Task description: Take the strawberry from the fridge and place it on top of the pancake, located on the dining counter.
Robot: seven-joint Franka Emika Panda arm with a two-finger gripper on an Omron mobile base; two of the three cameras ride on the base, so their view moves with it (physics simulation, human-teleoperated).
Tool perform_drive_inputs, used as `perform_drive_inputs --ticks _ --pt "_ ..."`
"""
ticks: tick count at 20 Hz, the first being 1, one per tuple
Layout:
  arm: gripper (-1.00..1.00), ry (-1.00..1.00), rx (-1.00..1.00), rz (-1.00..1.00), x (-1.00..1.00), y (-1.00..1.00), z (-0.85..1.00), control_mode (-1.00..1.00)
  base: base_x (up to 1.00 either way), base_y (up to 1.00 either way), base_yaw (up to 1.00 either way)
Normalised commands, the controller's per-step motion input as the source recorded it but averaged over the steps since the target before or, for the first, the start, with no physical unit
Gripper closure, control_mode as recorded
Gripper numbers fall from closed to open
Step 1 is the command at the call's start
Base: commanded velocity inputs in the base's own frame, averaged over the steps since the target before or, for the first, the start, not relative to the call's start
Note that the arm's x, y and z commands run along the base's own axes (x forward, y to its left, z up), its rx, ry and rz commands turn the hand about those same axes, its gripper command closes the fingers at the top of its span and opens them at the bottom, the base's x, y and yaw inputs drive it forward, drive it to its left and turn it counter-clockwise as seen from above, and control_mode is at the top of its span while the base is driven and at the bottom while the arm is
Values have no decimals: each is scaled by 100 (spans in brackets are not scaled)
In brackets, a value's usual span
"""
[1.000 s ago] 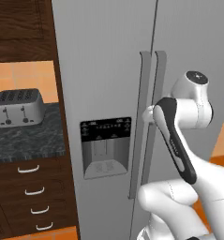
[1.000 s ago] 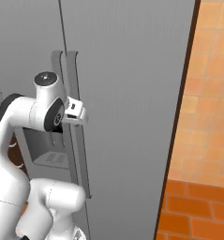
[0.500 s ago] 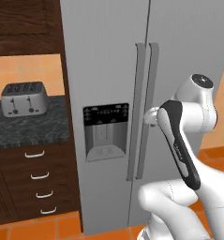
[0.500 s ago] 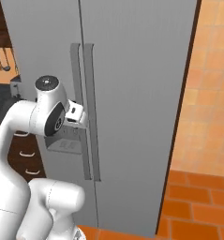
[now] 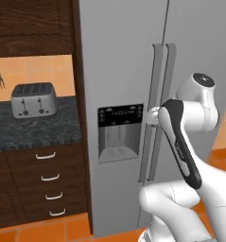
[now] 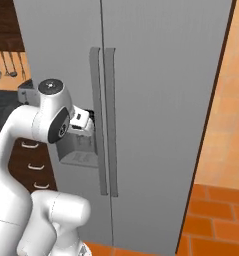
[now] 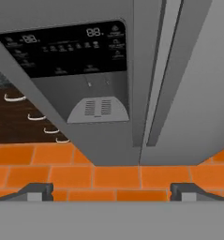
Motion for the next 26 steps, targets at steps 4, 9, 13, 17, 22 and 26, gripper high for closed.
perform_drive_inputs --ticks 4,9,13,17,22,26 --pt "-100 0 0 0 0 0 0 100 15 58 0" --pt "-100 0 0 0 0 0 0 100 -2 6 0" --pt "-100 -16 3 0 0 -53 13 -100 0 0 0" --pt "-100 -26 14 0 4 -100 27 -100 0 0 0" --pt "-100 -10 42 4 16 -98 22 -100 0 0 0" --pt "-100 -17 19 -2 52 -69 -4 -100 0 0 0"
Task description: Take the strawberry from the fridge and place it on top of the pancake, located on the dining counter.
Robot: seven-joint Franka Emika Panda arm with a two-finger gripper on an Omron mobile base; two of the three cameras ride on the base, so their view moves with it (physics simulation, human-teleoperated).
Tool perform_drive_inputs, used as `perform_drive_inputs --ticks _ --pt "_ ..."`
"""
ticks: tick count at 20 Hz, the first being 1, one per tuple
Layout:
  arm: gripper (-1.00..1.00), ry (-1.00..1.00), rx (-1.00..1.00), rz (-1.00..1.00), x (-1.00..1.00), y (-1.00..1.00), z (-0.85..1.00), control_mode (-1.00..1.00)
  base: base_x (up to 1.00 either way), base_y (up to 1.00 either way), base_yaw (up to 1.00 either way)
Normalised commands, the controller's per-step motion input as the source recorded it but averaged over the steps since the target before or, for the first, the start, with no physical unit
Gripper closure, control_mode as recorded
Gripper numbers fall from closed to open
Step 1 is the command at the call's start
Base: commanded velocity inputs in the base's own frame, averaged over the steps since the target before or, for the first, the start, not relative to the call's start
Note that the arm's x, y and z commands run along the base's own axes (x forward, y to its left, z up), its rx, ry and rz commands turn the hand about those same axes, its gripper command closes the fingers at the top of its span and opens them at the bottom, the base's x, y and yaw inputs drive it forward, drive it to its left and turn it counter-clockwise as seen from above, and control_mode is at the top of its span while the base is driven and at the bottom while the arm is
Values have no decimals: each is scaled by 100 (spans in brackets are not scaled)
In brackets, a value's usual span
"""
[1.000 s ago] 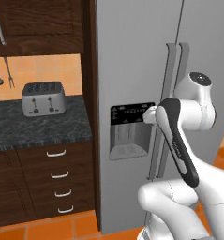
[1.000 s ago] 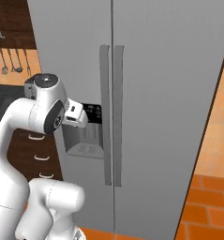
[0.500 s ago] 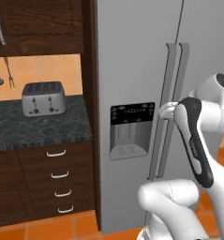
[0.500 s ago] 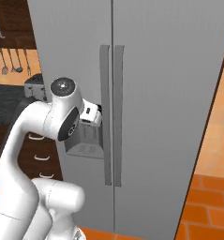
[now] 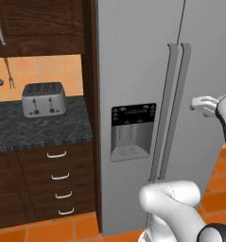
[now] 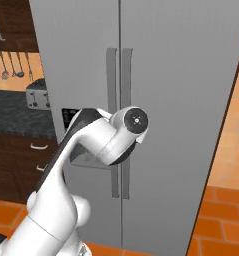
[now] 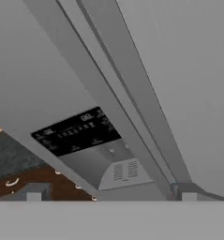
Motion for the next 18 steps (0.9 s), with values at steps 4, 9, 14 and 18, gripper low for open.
perform_drive_inputs --ticks 4,9,14,18 --pt "-100 -21 0 -7 86 -13 -10 -100 0 0 0" --pt "-100 -16 0 -1 68 0 -26 -100 0 0 0" --pt "-100 0 1 0 81 -9 -5 -100 0 0 0" --pt "-100 -1 0 0 62 -11 -2 -100 0 0 0"
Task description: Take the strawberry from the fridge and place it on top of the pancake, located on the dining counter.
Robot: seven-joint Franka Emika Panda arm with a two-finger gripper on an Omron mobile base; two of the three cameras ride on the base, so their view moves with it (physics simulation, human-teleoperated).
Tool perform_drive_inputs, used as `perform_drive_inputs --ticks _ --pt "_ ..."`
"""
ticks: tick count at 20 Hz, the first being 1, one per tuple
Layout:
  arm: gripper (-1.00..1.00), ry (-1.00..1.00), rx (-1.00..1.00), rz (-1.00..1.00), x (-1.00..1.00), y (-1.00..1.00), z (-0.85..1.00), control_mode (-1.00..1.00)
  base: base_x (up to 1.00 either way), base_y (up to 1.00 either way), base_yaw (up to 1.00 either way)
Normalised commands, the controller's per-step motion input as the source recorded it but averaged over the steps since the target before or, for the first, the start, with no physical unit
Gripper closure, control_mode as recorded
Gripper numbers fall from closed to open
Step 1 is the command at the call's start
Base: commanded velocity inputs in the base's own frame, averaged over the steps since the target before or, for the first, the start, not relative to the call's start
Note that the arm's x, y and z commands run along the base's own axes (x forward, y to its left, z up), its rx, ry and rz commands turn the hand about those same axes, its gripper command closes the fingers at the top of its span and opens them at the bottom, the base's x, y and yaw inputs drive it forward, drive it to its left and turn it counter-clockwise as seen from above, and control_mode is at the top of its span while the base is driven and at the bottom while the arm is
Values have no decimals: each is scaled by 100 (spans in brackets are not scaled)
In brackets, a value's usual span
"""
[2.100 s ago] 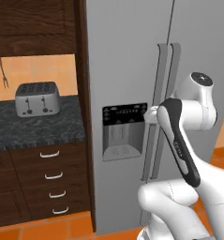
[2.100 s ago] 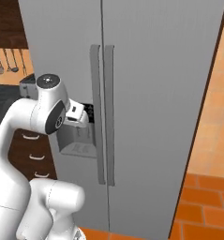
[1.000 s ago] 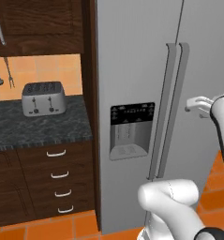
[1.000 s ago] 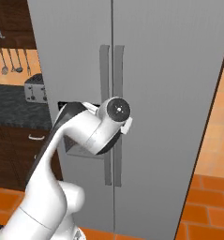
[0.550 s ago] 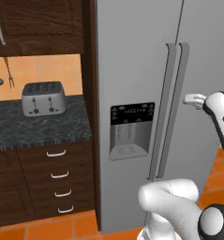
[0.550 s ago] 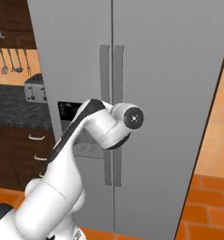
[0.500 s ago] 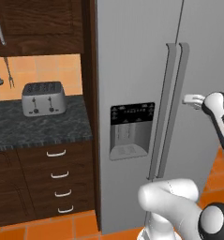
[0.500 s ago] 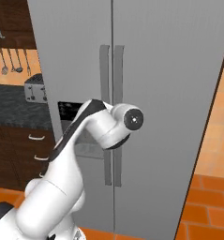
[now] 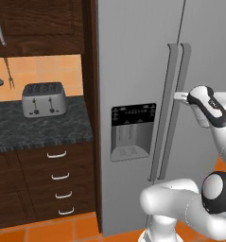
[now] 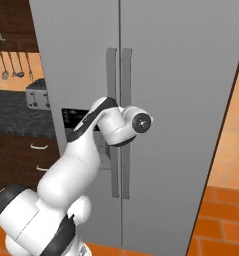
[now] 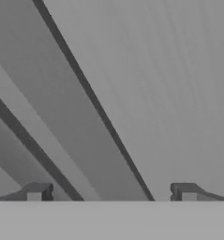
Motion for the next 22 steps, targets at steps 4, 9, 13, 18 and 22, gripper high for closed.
perform_drive_inputs --ticks 4,9,13,18,22 --pt "-100 -1 0 -1 54 -28 -11 -100 0 0 0" --pt "-100 -2 0 -2 65 -6 -24 -100 0 0 0" --pt "-100 -14 -4 -1 22 13 -39 -100 0 0 0" --pt "100 -45 -25 -15 -19 90 -50 -100 0 0 0" --pt "100 -37 -20 -26 -71 41 -20 -100 0 0 0"
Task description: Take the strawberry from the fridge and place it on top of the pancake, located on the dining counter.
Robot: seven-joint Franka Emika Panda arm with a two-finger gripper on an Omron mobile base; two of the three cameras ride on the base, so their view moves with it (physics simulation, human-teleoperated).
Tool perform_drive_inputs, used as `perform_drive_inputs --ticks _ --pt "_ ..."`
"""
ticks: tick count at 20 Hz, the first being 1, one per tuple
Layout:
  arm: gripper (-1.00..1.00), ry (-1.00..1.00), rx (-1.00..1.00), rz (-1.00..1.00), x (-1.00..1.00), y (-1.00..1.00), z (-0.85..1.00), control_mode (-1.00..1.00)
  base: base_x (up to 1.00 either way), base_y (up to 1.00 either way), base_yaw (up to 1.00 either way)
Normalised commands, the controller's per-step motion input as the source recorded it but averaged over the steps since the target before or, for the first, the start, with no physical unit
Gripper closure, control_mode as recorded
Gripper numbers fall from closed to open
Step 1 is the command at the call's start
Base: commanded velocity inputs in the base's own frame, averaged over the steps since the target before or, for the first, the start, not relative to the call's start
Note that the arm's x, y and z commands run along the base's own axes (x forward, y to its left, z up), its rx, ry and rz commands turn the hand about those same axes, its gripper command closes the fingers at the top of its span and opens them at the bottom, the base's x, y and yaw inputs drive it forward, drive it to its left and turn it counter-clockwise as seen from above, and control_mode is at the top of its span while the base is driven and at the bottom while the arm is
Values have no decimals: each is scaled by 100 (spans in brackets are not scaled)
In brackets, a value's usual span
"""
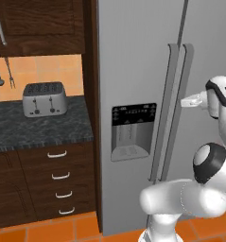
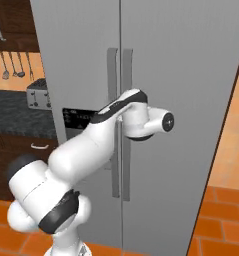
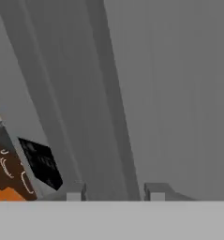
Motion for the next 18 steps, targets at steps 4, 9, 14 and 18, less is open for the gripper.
perform_drive_inputs --ticks 4,9,14,18 --pt "100 -12 -2 -28 -100 -19 -1 -100 0 0 0" --pt "100 0 0 -17 -100 -69 0 -100 0 0 0" --pt "-100 6 -1 -15 -100 -47 -2 -100 0 0 0" --pt "-100 3 -5 -10 -100 1 24 -100 0 0 0"
